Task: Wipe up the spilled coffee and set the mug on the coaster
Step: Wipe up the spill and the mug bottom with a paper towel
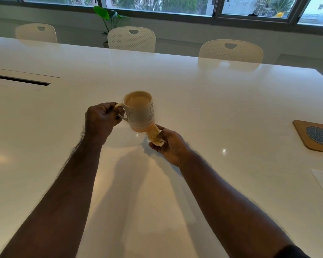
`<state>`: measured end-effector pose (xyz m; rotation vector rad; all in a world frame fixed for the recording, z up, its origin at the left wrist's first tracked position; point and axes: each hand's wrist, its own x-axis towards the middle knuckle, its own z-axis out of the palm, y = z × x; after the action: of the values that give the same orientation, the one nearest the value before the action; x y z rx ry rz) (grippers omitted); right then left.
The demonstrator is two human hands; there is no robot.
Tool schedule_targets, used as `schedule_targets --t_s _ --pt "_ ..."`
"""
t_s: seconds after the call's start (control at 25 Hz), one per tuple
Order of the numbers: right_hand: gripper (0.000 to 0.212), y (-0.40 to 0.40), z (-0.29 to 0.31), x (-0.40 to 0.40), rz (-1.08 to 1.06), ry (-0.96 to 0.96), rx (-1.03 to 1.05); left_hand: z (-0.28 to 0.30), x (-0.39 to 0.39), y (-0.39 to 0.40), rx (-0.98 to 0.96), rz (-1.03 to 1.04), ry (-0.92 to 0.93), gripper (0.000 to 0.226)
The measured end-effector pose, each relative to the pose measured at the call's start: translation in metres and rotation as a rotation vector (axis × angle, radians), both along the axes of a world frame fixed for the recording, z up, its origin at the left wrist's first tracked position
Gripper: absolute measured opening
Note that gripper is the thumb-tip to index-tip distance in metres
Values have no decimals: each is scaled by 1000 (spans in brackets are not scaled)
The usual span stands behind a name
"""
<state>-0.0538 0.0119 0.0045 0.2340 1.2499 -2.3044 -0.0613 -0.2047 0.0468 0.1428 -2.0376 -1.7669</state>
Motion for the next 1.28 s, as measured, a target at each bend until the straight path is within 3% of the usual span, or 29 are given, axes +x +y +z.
schedule_targets --t_s 0.12,0.48,0.76,1.0,1.16,1.28 --pt "23 0 -3 1 -24 -33 -75 1 1 -1 17 7 0 17" --pt "48 15 -10 4 -18 50 -136 7 4 -1 -21 -6 15 25" --pt "40 10 -8 1 -24 40 -123 6 2 0 -25 -9 6 21" --pt "29 8 -11 1 -183 -50 -9 9 3 3 -5 -5 5 23" --pt "31 7 -7 0 -124 -14 95 12 3 5 -6 -10 11 21" --pt "31 6 0 0 -80 17 41 13 3 7 1 -13 5 18"
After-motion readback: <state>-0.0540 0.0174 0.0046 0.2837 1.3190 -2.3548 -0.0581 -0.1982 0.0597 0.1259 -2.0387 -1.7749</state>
